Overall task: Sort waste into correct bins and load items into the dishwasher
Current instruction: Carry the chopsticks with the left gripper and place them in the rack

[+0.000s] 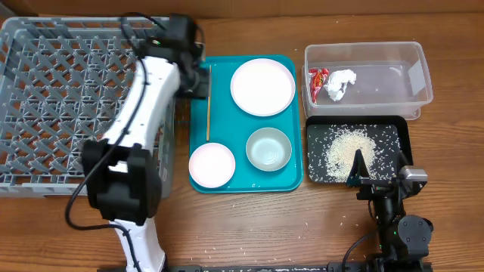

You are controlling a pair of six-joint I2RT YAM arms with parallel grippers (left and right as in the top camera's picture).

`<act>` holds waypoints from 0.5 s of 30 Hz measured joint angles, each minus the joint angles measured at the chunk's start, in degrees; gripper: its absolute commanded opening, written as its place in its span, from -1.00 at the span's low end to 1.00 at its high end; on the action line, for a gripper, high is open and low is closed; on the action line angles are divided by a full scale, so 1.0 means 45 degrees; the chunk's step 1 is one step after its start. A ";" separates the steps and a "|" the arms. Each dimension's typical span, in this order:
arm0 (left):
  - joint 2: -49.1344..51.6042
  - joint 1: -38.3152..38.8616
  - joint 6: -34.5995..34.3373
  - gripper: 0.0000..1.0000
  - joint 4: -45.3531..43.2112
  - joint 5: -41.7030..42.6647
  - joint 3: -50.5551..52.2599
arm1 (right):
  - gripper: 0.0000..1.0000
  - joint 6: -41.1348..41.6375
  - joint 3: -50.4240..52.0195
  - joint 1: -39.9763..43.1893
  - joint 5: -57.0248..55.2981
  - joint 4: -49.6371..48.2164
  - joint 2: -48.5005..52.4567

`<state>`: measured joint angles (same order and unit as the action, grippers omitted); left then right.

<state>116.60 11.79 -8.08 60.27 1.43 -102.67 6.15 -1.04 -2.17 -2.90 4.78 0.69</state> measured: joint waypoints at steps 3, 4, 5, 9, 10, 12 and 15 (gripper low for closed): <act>0.0024 0.0573 -0.0855 -0.22 -0.1535 -0.0228 0.1549 | 1.00 0.0000 0.0000 0.0000 -0.0005 0.0000 0.0000; 0.0049 0.0641 -0.1049 -0.28 -0.2084 -0.0277 0.2025 | 1.00 0.0000 0.0000 0.0000 0.0000 0.0000 0.0000; 0.0185 0.0661 -0.1292 -0.30 -0.2506 -0.0364 0.2511 | 1.00 0.0000 0.0000 0.0000 0.0000 0.0000 0.0000; 0.1239 0.0627 -0.1695 -0.65 -0.2929 -0.0568 0.2919 | 1.00 -0.0005 0.0000 0.0000 0.0005 0.0000 0.0000; 0.1472 0.0627 -0.1734 -0.85 -0.2934 -0.0573 0.2919 | 1.00 -0.0005 0.0000 0.0000 0.0000 0.0000 0.0000; 0.1545 0.0627 -0.1812 -0.92 -0.2939 -0.0554 0.2851 | 1.00 -0.0005 0.0000 0.0000 0.0015 -0.0005 0.0000; 0.1549 0.0627 -0.1792 -0.92 -0.2225 -0.0559 0.2637 | 1.00 -0.0005 0.0000 0.0000 0.0015 0.0000 0.0000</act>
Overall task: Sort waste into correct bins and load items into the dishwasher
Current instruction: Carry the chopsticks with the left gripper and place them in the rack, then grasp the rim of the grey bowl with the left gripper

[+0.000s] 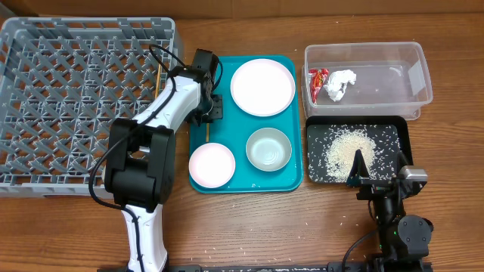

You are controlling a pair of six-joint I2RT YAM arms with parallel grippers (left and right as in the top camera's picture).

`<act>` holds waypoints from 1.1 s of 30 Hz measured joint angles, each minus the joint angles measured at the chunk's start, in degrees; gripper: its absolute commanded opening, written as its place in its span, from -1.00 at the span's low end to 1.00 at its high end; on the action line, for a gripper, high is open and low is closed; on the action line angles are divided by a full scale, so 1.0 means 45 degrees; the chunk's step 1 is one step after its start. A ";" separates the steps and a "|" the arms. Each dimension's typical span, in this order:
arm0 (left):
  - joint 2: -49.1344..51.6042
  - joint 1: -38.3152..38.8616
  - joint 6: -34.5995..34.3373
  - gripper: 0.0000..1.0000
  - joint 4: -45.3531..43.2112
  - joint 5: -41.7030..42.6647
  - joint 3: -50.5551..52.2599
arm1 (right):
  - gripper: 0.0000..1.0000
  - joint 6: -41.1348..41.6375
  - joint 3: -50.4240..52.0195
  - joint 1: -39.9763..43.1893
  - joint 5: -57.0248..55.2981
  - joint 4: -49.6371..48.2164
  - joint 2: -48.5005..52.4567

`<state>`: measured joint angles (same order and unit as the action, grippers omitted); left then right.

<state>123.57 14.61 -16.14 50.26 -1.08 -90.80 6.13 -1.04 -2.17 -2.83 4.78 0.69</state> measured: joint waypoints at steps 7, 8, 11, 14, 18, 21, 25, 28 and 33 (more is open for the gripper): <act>-0.1049 -0.0437 0.0835 -0.92 0.3492 -0.0690 -0.2599 | 1.00 0.0000 0.0000 0.0000 0.0010 0.0000 0.0000; -0.1797 -0.0534 0.1020 -0.92 0.3905 -0.1171 -0.3031 | 1.00 0.0000 0.0000 0.0000 0.0005 0.0000 0.0000; -0.3759 -0.0719 0.1292 -0.92 0.5037 -0.2919 -0.3580 | 1.00 0.0005 0.0000 0.0000 0.0000 -0.0005 0.0000; -0.4269 -0.0976 0.1350 -0.92 0.5387 -0.3939 -0.3662 | 0.99 -0.0005 0.0000 0.0000 0.0010 -0.0005 0.0000; -0.3147 -0.1807 0.1661 -0.92 0.4575 -0.4163 -0.2633 | 1.00 0.0000 0.0000 0.0000 0.0010 0.0000 0.0000; -0.1982 -0.2123 0.1904 -0.37 0.4410 -0.4158 -0.2166 | 1.00 0.0000 0.0000 0.0000 0.0010 0.0000 0.0000; -0.1651 -0.2079 0.2021 -0.15 0.4809 -0.3968 -0.2147 | 1.00 0.0000 0.0000 0.0000 0.0010 -0.0005 0.0000; -0.2084 -0.1875 0.2021 -0.07 0.6275 -0.3011 -0.3181 | 1.00 0.0005 0.0000 0.0000 0.0010 0.0005 0.0000; -0.5425 -0.0758 0.1812 -0.07 0.6543 -0.1656 -0.3764 | 1.00 0.0000 0.0000 0.0000 0.0005 0.0000 0.0000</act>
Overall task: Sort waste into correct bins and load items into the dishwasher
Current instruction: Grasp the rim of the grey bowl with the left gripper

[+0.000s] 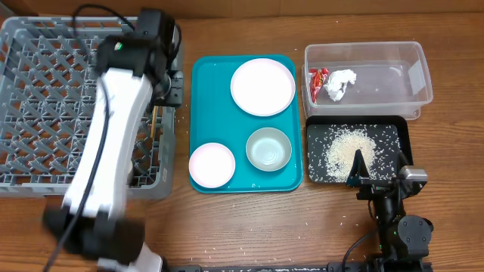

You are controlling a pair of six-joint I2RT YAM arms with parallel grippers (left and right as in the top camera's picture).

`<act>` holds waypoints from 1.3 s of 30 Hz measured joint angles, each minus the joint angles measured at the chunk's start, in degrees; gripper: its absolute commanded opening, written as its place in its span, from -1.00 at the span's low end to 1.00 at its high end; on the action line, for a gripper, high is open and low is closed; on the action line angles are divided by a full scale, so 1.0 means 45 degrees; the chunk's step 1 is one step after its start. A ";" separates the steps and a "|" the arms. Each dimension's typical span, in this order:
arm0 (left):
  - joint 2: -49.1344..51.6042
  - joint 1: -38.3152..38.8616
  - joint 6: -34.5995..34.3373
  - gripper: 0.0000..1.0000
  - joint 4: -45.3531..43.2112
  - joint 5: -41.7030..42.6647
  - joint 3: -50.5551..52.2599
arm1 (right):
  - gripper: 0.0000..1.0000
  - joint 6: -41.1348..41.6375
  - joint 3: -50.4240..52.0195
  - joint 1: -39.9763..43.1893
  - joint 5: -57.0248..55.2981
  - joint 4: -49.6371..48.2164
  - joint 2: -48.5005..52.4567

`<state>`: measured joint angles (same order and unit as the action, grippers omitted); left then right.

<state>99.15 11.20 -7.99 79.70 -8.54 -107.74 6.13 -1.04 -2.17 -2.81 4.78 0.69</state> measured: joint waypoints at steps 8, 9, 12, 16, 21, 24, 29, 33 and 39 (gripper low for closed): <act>-0.3614 0.4163 -0.3317 1.00 -0.1928 -0.0015 0.3740 | 0.99 0.0005 0.0000 0.0000 0.0000 0.0000 0.0000; -0.3269 0.4493 -0.3750 1.00 -0.3011 0.0053 0.4765 | 1.00 0.0005 0.0000 0.0000 0.0000 0.0005 0.0000; -0.2210 0.4818 -0.4469 0.58 -0.5144 0.0923 0.6708 | 1.00 0.0000 0.0000 0.0000 0.0005 -0.0005 0.0000; -0.0952 0.4911 -0.4517 0.25 -0.7028 0.1778 0.7553 | 1.00 0.0000 0.0000 0.0000 0.0005 0.0000 0.0000; 0.1010 0.4915 -0.4041 -0.25 -0.8364 0.1860 0.7538 | 0.99 0.0000 0.0000 0.0000 0.0000 -0.0005 0.0000; 0.2327 0.4935 -0.3847 -0.92 -0.8578 0.1865 0.7543 | 1.00 0.0005 0.0000 0.0000 0.0000 -0.0005 0.0000; 0.2569 0.4906 -0.3861 -0.92 -0.7291 0.1904 0.6917 | 1.00 0.0010 0.0000 0.0000 0.0010 0.0005 0.0000; 0.1768 0.4503 -0.3861 -0.92 -0.4561 0.0515 0.4503 | 0.99 0.0005 0.0000 0.0000 0.0005 0.0000 0.0000; -0.0228 0.3449 -0.3857 -0.92 -0.1438 -0.7441 0.2769 | 1.00 0.0005 0.0000 0.0000 0.0000 0.0000 0.0000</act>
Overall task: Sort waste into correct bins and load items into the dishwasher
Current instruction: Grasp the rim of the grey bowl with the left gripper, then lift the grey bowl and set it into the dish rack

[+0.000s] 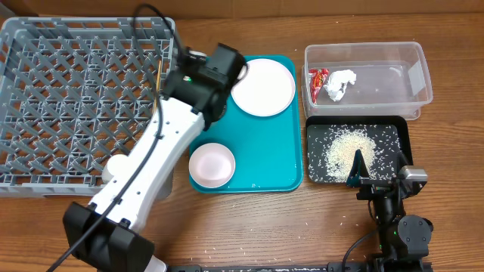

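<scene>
My left arm reaches across the teal tray [283,162], its wrist and left gripper [221,69] at the tray's far left corner, beside the big white plate [265,85]. The wrist body hides the fingers, so their state does not show. A small white bowl [212,165] sits at the tray's near left. The grey dish rack [76,98] fills the left side; a thin wooden stick [159,75] shows at its right edge. My right gripper [357,168] rests over the black tray of rice [393,136], fingers together, holding nothing.
A clear plastic bin [378,72] at the back right holds a red wrapper [318,81] and a crumpled white tissue [341,81]. Loose rice grains lie scattered on the wooden table near the front edge.
My left gripper has moved from the rack's right edge to the tray's far left corner. The pale green bowl that sat at the tray's near right no longer shows there. The right arm is unchanged.
My left gripper was at the tray's far left edge with a chopstick lying on the tray. Then it was down on the chopstick. Then it was over the rack's right edge with the chopstick there and the tray's left bare. Now it is back over the tray.
</scene>
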You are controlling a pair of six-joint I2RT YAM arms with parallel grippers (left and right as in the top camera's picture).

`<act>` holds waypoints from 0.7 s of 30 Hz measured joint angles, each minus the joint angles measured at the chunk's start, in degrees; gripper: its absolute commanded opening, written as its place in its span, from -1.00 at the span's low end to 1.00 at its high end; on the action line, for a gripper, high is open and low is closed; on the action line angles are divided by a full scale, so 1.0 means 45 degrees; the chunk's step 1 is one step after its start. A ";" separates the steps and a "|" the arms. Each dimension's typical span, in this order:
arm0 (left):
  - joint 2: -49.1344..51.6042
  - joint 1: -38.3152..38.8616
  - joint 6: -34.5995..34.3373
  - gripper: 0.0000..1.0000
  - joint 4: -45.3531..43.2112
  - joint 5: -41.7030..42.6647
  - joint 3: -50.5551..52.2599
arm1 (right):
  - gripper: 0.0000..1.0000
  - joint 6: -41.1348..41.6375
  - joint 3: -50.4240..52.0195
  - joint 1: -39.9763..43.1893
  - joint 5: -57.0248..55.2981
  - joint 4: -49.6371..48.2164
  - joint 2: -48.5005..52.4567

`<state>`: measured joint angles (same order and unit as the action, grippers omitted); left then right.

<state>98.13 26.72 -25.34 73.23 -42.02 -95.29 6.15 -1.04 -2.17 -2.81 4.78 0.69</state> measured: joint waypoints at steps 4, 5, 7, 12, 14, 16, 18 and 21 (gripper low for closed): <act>0.0398 -0.1642 0.0005 -0.92 -0.0709 -0.3288 0.0136 | 1.00 -0.0010 0.0000 0.0000 0.0005 0.0005 0.0000; 0.0544 -0.2025 0.0029 -0.92 -0.1005 -0.3691 0.0146 | 1.00 0.0000 0.0000 0.0000 0.0000 -0.0005 0.0000; 0.0971 -0.3002 0.0355 -0.92 -0.1875 -0.4507 0.0189 | 1.00 -0.0005 0.0000 0.0000 0.0000 0.0000 0.0000; 0.2181 -0.4522 0.0772 -0.92 -0.2871 -0.4784 0.0194 | 0.99 0.0000 0.0000 0.0000 0.0000 0.0005 0.0000; 0.2909 -0.4799 0.1093 -0.92 -0.3439 -0.4833 0.0219 | 1.00 -0.0005 0.0000 0.0000 0.0000 0.0000 0.0000; 0.3589 -0.4852 0.1418 -0.92 -0.3881 -0.4818 0.0233 | 1.00 -0.0005 0.0000 0.0000 0.0000 -0.0005 0.0000; 0.3852 -0.4828 0.1603 -0.91 -0.4061 -0.5110 0.0238 | 1.00 0.0000 0.0000 0.0000 0.0005 0.0000 0.0000; 0.3978 -0.4527 0.1889 -0.88 -0.4056 -0.5566 0.0238 | 0.99 0.0000 0.0000 0.0000 0.0005 0.0000 0.0000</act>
<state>116.03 6.35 -16.84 54.98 -67.07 -94.21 6.15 -1.04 -2.17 -2.79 4.78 0.69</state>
